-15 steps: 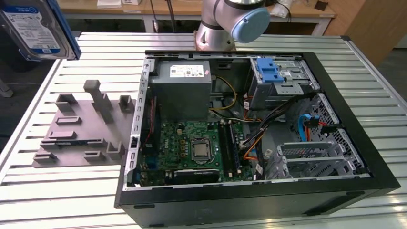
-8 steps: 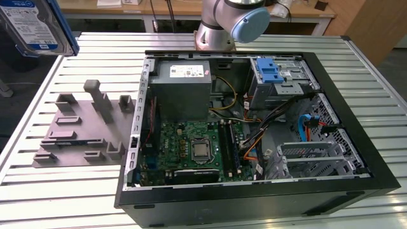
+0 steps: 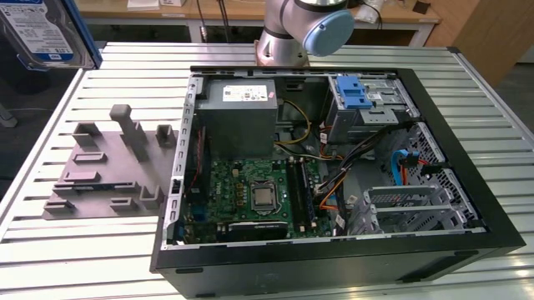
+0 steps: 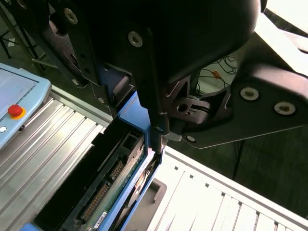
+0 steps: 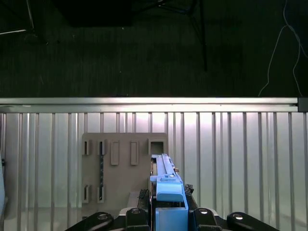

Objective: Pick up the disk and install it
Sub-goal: 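Pick up the disk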

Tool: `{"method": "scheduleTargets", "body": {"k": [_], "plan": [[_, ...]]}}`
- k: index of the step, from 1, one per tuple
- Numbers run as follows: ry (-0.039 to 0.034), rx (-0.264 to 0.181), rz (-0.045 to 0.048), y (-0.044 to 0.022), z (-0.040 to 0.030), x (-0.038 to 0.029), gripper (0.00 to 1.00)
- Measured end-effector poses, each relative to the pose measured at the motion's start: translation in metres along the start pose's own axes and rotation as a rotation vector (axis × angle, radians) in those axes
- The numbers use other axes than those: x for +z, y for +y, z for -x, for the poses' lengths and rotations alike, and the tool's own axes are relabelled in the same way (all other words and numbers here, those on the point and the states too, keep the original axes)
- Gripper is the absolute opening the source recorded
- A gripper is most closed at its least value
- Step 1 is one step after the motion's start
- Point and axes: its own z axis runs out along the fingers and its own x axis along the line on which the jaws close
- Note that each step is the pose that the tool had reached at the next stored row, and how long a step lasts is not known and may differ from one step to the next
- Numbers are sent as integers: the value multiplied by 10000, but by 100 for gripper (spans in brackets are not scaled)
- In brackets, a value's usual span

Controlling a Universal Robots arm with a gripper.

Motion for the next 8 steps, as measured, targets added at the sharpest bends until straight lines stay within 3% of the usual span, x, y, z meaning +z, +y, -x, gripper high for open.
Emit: {"method": "scheduleTargets", "body": {"k": [4,8], "plan": [[0,1,2,-3,-12,-1,36],[1,0,1,-23,-78,-4,36]]}}
